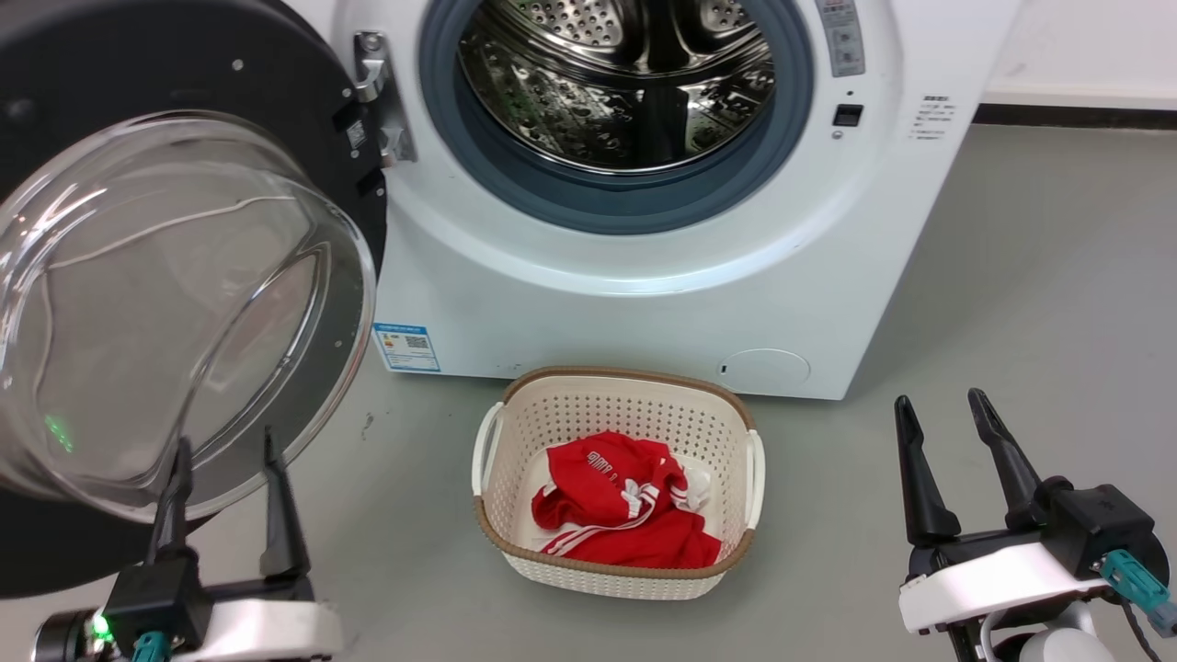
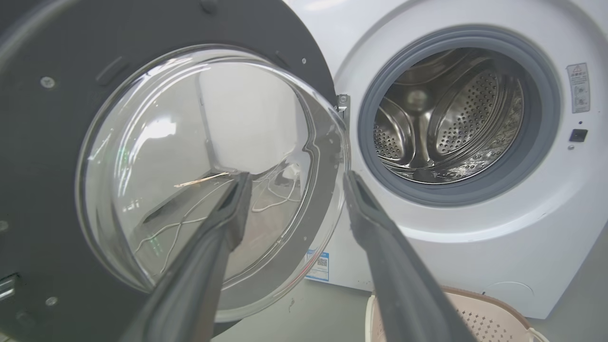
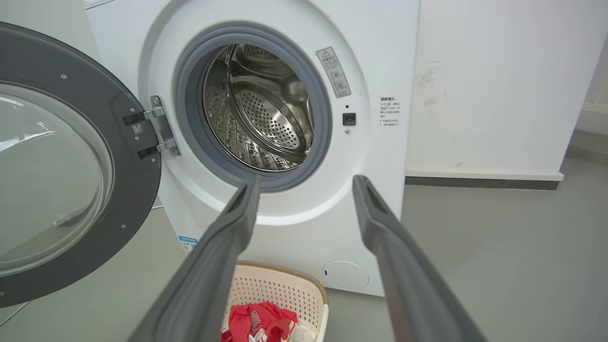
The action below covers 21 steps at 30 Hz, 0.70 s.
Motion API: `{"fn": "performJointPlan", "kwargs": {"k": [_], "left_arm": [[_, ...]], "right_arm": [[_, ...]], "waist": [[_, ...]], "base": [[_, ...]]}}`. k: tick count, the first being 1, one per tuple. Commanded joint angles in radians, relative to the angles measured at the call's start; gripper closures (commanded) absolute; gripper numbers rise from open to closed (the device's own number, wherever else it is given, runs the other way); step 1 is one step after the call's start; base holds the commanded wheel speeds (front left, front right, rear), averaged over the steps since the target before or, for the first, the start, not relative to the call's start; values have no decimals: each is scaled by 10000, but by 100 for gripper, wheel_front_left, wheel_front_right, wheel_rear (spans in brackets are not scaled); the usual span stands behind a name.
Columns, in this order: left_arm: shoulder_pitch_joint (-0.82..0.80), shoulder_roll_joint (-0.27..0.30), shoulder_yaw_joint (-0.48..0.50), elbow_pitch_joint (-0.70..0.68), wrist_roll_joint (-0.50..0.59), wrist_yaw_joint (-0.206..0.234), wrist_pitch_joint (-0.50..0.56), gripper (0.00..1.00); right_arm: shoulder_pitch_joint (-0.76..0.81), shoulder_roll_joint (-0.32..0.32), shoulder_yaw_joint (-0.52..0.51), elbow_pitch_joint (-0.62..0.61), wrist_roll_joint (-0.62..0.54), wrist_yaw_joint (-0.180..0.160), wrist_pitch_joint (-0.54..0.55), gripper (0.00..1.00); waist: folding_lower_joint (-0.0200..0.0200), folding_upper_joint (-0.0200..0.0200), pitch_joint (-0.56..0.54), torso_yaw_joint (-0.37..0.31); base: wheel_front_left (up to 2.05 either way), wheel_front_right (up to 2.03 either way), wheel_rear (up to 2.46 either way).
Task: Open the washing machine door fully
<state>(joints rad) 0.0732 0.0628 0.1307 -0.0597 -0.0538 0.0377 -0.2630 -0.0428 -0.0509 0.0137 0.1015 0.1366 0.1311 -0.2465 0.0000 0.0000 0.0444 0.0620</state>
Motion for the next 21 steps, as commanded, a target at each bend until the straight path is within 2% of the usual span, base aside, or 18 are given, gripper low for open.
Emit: {"fn": "performJointPlan", "kwargs": {"k": [1,7,12,21], "left_arm": [[-167,-10,-47,-37,50,-26,-23,0],[-715,81,-191,19,190,-164,-24,0],[-812,117,-101,47,255,-108,-24,0],[-727,88,-56,152,243,-62,-24,0]], "right_arm": [[-21,15,1,-19,-62,-7,-13,0],[-59,16,-18,-184,-197,-7,80,0],[35,16,4,-238,-214,-7,157,0],[55,16,-4,-206,-143,-5,98,0]], "waist": [[0,0,-18,-76],[0,0,-67,-425],[0,0,-71,-628],[0,0,27,-670]], "base": [[0,0,0],[0,0,0],[0,0,0],[0,0,0]]}}
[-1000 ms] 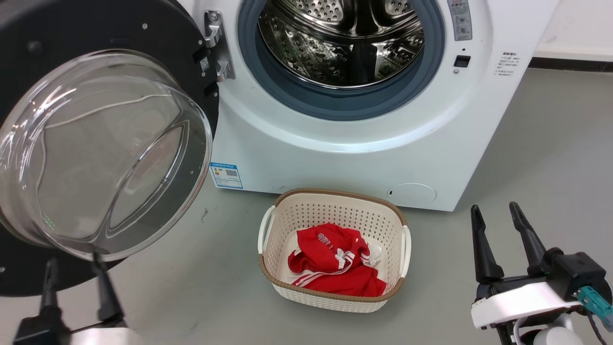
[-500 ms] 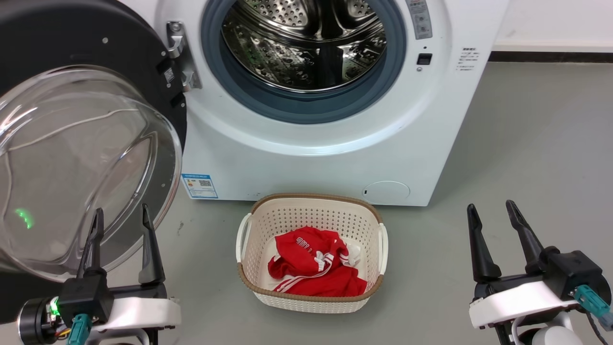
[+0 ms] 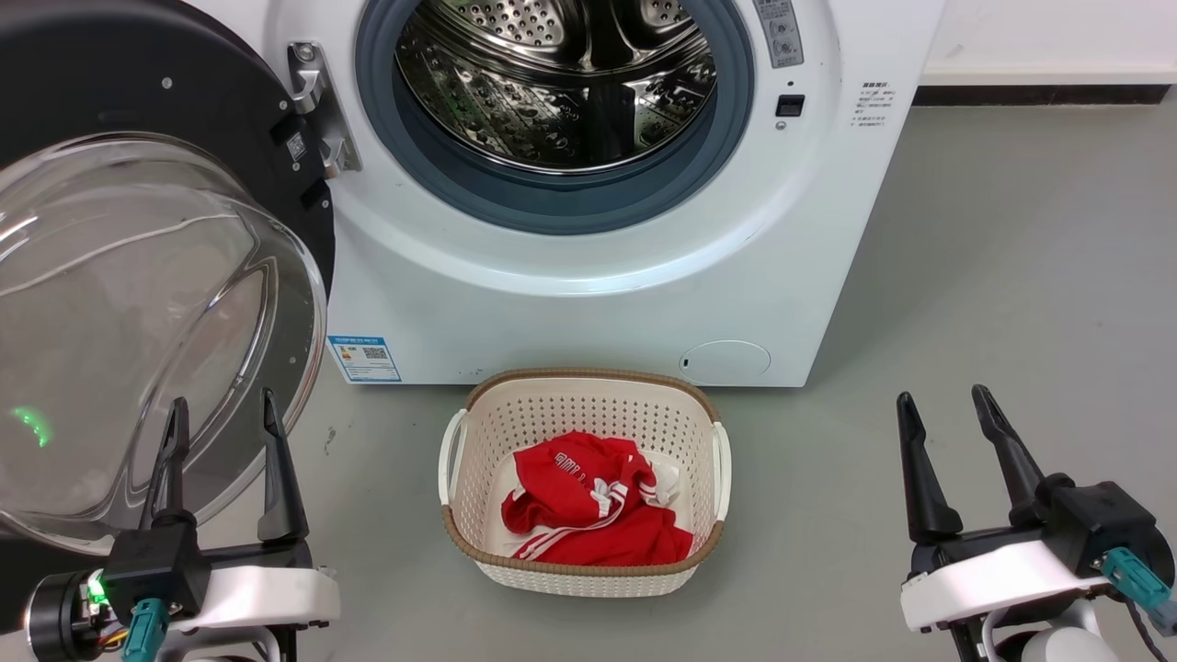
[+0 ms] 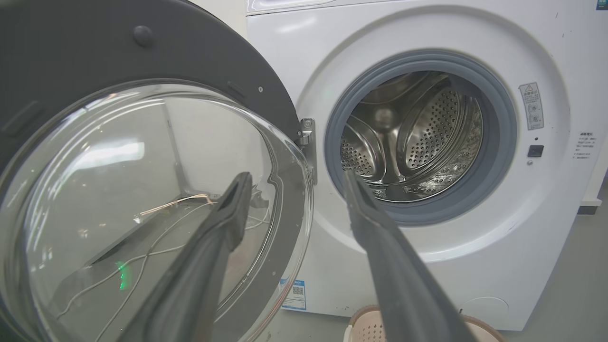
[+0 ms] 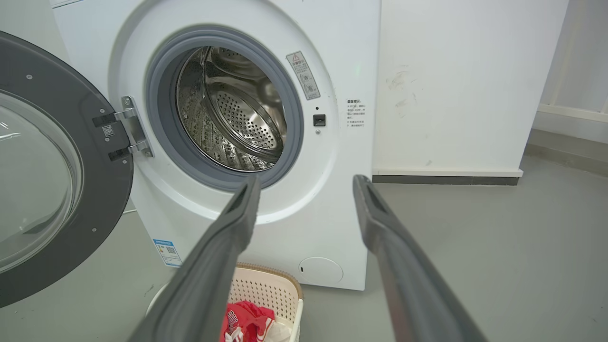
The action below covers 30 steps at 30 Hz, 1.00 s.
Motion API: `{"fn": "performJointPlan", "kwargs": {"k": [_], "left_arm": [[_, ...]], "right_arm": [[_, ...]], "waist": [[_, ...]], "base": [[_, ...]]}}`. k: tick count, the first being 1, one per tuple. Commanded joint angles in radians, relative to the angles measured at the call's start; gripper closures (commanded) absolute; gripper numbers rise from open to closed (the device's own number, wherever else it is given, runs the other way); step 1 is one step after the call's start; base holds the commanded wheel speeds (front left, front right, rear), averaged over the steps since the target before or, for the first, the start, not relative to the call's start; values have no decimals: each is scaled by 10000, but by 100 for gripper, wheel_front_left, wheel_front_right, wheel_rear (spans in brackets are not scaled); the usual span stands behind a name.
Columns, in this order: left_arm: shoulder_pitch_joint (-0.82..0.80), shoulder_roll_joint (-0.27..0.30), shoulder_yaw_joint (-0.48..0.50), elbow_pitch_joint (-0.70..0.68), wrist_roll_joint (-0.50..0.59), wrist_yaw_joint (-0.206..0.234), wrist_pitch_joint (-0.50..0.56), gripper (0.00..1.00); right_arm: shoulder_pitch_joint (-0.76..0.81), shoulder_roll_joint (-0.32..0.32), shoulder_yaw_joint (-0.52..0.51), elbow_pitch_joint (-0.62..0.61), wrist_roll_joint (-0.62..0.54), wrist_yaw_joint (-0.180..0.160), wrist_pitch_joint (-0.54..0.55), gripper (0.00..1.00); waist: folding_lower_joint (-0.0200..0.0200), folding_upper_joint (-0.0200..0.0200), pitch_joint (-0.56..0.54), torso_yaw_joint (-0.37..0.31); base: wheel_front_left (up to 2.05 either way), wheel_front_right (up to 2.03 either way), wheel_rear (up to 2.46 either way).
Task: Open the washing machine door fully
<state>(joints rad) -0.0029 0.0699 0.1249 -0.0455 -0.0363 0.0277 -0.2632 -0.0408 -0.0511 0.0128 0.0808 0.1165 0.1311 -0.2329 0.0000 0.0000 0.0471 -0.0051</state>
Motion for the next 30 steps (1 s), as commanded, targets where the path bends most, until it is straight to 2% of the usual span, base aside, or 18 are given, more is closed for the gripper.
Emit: {"fn": "performJointPlan", "kwargs": {"k": [1,26,27,30], "left_arm": [[35,11,-5,20,66,43,-23,0],[-244,-5,-220,431,-100,-447,-22,0],[-164,-12,-219,445,-111,-445,2,100],[-80,-87,-196,755,-187,-457,70,100]], "right_arm": [[26,18,5,12,62,-7,-42,0],[-85,18,-8,238,137,-7,-115,0],[-13,0,-19,242,142,0,-82,100],[121,2,-3,466,232,0,-56,100]], "waist": [[0,0,-1,4],[0,0,6,-90],[0,0,5,-90],[0,0,3,-91]], "base": [[0,0,0],[0,0,0],[0,0,0],[0,0,0]]}}
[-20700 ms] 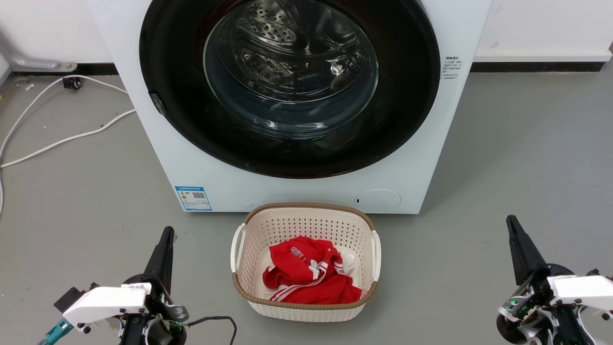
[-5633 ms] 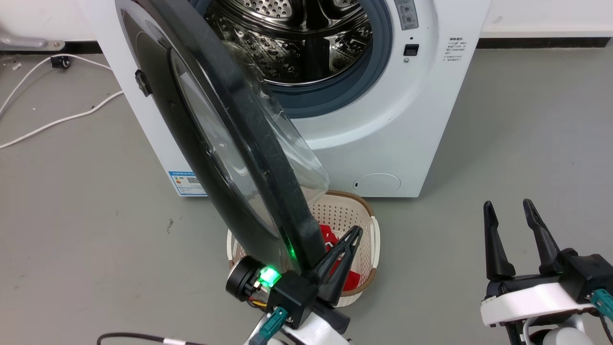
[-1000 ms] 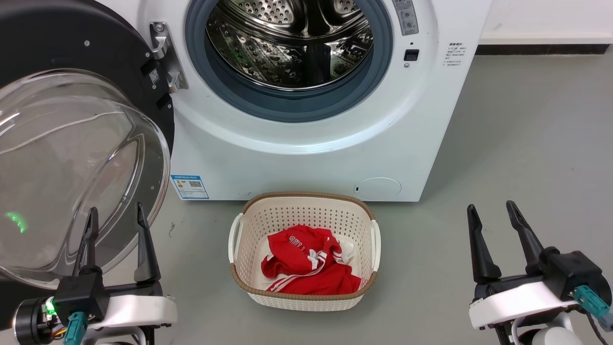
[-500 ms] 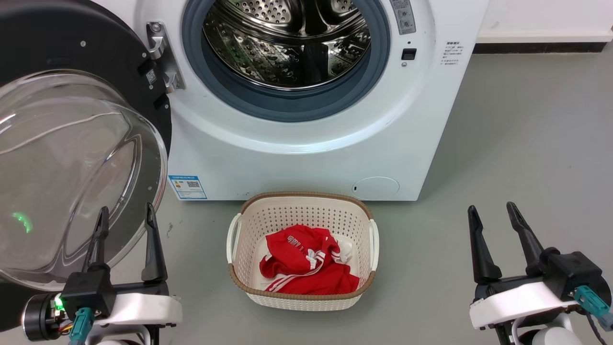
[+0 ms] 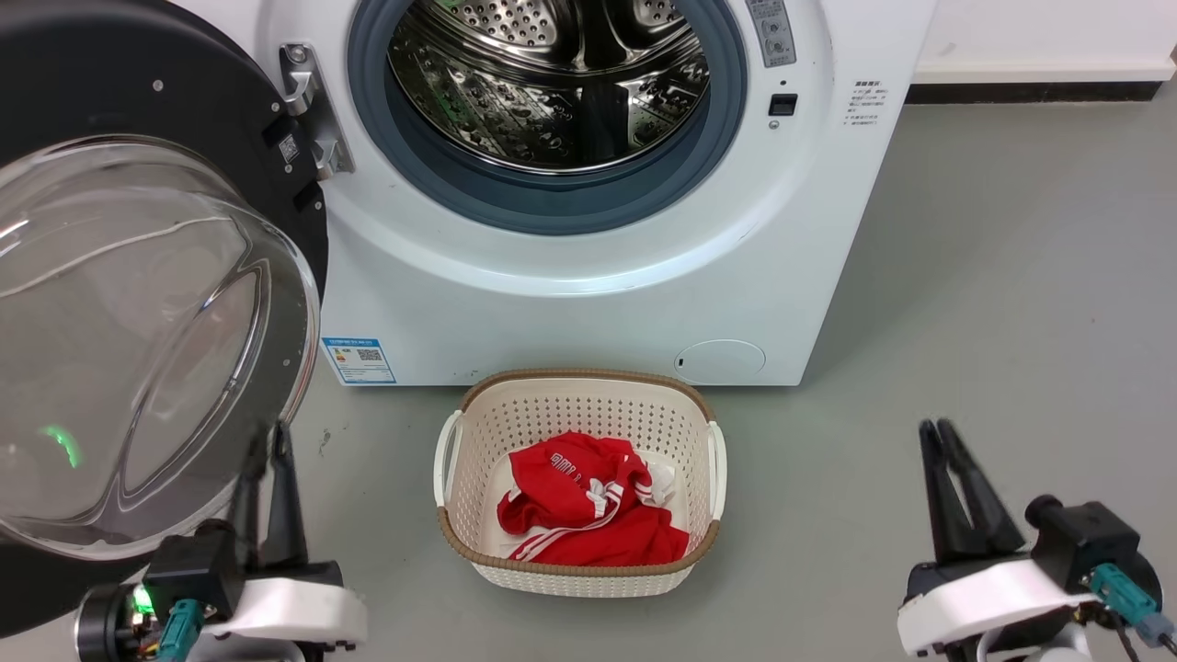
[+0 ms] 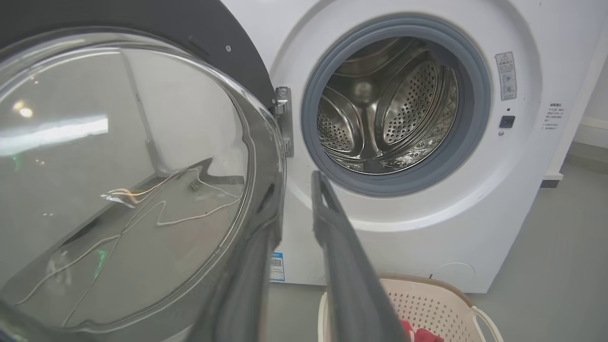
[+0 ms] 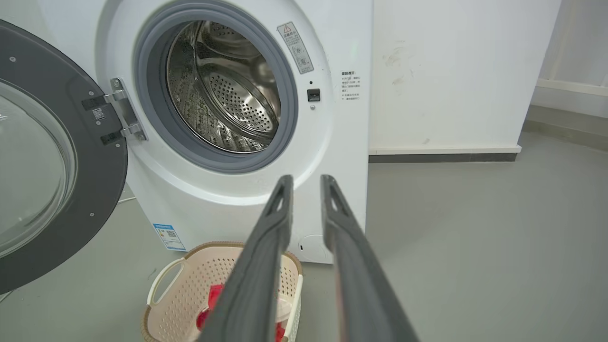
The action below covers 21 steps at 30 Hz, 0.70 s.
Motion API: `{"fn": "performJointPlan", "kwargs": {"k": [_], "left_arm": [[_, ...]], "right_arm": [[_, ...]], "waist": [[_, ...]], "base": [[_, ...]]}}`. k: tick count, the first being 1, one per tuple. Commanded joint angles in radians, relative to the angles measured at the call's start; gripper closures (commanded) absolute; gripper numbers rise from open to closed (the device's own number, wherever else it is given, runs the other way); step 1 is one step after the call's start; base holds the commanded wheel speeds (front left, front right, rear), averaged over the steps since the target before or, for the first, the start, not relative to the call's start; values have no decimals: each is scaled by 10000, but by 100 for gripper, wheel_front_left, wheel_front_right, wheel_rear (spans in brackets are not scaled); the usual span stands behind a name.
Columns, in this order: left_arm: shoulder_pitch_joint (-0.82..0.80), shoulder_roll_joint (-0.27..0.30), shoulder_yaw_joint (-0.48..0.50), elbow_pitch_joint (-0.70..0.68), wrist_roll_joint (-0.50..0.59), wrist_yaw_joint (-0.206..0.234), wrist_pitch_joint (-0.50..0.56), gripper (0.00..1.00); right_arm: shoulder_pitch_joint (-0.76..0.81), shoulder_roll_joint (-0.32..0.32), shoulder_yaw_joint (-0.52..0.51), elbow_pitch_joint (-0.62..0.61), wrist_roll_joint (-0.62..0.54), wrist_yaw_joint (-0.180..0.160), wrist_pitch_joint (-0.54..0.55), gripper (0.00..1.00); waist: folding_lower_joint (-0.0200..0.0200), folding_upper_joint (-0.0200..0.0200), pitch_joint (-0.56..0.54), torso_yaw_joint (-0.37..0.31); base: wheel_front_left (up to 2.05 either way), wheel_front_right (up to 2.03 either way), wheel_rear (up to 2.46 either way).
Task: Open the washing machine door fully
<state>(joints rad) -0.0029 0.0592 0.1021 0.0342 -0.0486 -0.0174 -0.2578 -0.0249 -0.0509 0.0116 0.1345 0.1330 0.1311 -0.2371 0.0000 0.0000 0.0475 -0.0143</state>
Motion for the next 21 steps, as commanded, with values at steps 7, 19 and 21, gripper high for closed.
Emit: {"fn": "performJointPlan", "kwargs": {"k": [7,19,21], "left_arm": [[-231,-1,140,304,-1444,-109,465,100],[-316,-12,59,516,-3813,-279,931,100],[-327,-13,57,536,-3992,-291,970,100]], "right_arm": [[-64,-69,-18,46,1491,0,242,100],[-224,-170,-82,224,3813,-1,670,100],[-232,-177,-89,236,3988,-1,703,100]], "waist": [[0,0,-25,8],[0,0,-67,21],[0,0,-71,23]], "base": [[0,0,0],[0,0,0],[0,0,0]]}}
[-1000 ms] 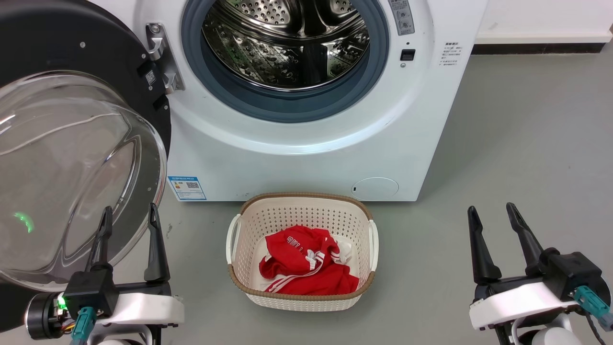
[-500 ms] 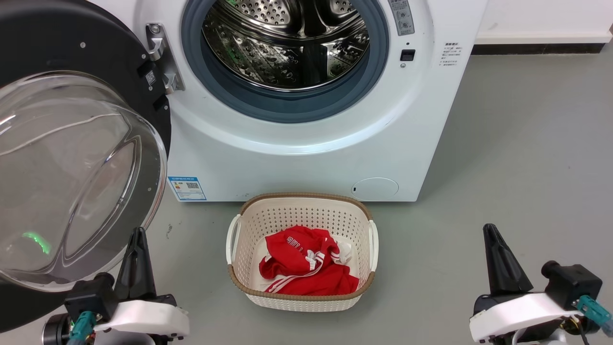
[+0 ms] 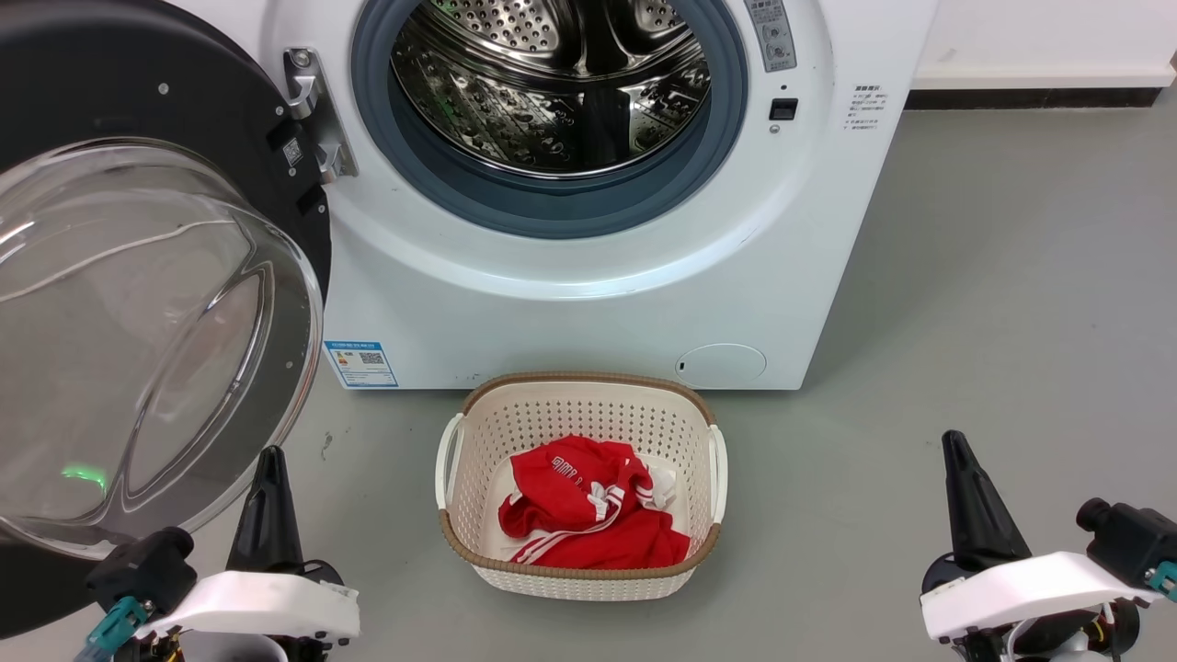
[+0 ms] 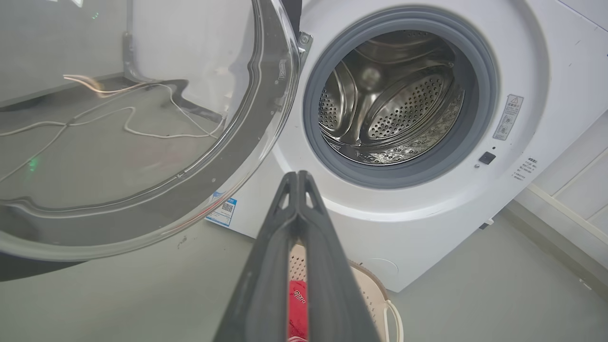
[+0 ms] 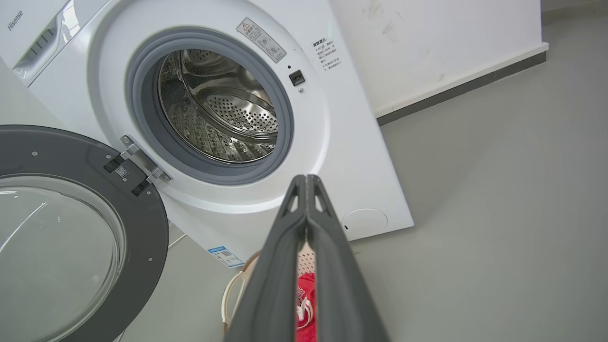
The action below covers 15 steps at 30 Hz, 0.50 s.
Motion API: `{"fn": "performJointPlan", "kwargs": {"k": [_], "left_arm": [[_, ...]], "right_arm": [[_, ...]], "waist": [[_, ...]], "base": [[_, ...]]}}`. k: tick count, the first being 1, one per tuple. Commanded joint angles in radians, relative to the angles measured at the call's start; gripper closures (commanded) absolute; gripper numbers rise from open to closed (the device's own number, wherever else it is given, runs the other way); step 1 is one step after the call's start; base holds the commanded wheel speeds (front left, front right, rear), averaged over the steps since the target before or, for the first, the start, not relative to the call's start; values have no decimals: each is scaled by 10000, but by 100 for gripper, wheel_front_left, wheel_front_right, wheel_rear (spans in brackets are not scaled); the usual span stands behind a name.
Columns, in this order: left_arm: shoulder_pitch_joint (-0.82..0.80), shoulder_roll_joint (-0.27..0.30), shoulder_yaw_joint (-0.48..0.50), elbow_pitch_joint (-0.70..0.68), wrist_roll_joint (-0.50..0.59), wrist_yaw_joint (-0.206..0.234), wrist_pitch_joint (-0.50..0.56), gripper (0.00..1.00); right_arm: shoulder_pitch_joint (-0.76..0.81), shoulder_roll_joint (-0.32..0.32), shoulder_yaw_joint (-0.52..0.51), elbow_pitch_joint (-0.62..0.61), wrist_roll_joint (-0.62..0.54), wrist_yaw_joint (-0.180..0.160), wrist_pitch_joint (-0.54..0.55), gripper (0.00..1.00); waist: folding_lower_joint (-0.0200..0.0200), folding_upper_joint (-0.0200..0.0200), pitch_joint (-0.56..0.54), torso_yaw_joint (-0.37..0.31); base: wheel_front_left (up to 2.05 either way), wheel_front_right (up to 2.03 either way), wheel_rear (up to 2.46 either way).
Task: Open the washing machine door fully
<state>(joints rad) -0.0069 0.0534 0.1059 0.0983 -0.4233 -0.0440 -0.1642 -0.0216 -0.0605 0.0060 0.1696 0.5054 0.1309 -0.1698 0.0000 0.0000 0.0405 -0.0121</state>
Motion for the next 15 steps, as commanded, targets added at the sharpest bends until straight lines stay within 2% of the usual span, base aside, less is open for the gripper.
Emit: {"fn": "performJointPlan", "kwargs": {"k": [1,15], "left_arm": [[-298,44,18,-84,-424,-40,74,100],[-456,32,24,212,-2708,-206,608,100]], "right_arm": [[-274,-87,-40,-102,438,1,64,100],[-398,-150,-144,52,2666,1,514,100]], "waist": [[0,0,-5,2],[0,0,-54,18]], "base": [[0,0,0],[0,0,0]]}}
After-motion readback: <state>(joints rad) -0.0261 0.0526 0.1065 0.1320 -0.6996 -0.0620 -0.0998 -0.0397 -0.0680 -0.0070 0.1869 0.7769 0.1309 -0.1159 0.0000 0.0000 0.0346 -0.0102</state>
